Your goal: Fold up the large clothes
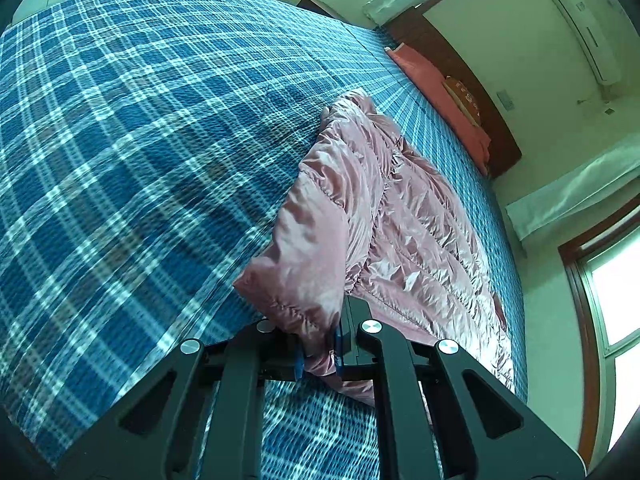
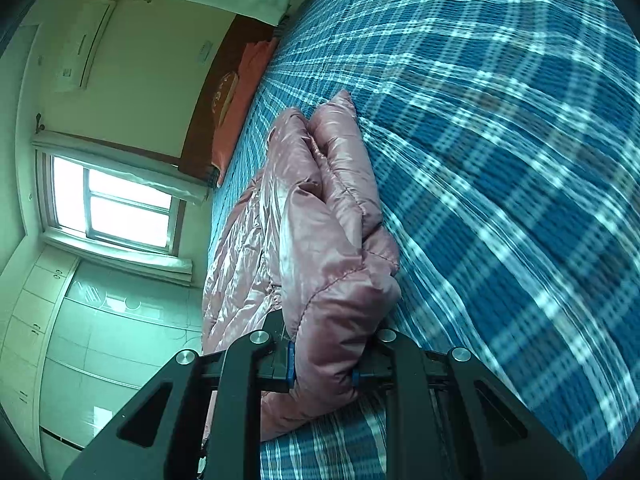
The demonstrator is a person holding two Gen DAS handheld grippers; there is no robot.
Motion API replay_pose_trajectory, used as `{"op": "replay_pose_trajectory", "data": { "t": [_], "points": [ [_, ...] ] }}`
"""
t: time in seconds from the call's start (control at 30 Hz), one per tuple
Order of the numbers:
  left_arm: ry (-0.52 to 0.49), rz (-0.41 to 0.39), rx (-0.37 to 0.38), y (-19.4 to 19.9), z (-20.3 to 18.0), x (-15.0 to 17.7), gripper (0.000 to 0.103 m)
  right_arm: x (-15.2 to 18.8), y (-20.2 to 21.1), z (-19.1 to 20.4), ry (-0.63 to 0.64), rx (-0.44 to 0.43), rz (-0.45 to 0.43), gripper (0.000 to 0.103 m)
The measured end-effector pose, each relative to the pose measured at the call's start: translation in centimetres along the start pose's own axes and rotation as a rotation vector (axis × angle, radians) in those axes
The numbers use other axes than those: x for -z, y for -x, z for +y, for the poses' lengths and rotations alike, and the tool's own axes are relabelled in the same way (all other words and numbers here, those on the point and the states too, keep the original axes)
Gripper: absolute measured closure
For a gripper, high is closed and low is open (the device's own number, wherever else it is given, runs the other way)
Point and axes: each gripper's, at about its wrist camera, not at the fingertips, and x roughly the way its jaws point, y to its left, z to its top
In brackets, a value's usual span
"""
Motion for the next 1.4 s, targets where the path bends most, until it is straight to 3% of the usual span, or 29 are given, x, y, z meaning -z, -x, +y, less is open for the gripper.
{"op": "replay_pose_trajectory", "data": {
  "t": [0.17, 0.23, 0.3, 0.37, 0.47, 0.5, 0.57, 0.73, 0.93, 1.13, 1.23, 1.4],
  "points": [
    [-0.045, -0.014, -0.004, 0.1, 0.4, -0.1, 0.086, -0.4, 0.1, -0.2, 0.014, -0.014, -0.009, 0.079],
    [-0.05, -0.024, -0.005, 0.5, 0.6, -0.1, 0.079, -0.2, 0.6, -0.7, 0.011, -0.015, -0.018, 0.076],
    [-0.05, -0.045, -0.019, 1.1, 1.1, 0.0, 0.064, -0.4, 0.9, -1.1, 0.008, -0.01, -0.029, 0.074],
    [-0.015, -0.054, -0.027, 1.4, 2.1, -0.3, 0.062, -0.6, 1.4, -1.8, -0.001, -0.014, -0.036, 0.073],
    [0.008, -0.039, -0.014, 1.2, 3.2, -0.5, 0.064, -0.9, 1.8, -2.4, -0.003, -0.006, -0.047, 0.069],
    [-0.001, -0.032, -0.005, 1.1, 3.3, -0.6, 0.073, -1.0, 1.9, -2.6, -0.006, -0.009, -0.048, 0.069],
    [-0.015, -0.025, -0.007, 0.7, 3.2, -0.5, 0.078, -1.0, 2.0, -3.1, -0.014, -0.017, -0.043, 0.069],
    [-0.003, -0.016, -0.003, 0.3, 3.7, -0.3, 0.078, -0.8, 2.3, -3.4, -0.012, -0.011, -0.042, 0.07],
    [-0.048, -0.067, -0.053, 2.6, 4.2, -0.7, 0.051, -1.2, 4.5, -4.5, -0.021, -0.011, -0.047, 0.069],
    [-0.08, -0.054, -0.167, 3.4, 5.5, -2.4, 0.049, -2.4, 6.9, -4.4, 0.045, 0.11, -0.085, 0.067],
    [-0.178, -0.059, -0.299, 3.5, 4.6, -3.2, 0.049, -2.9, 7.6, -2.4, 0.16, 0.246, -0.101, 0.067],
    [-0.344, -0.158, -0.403, 4.9, 0.9, -3.8, 0.046, -3.1, 7.1, 2.1, 0.348, 0.381, -0.12, 0.067]
  ]
}}
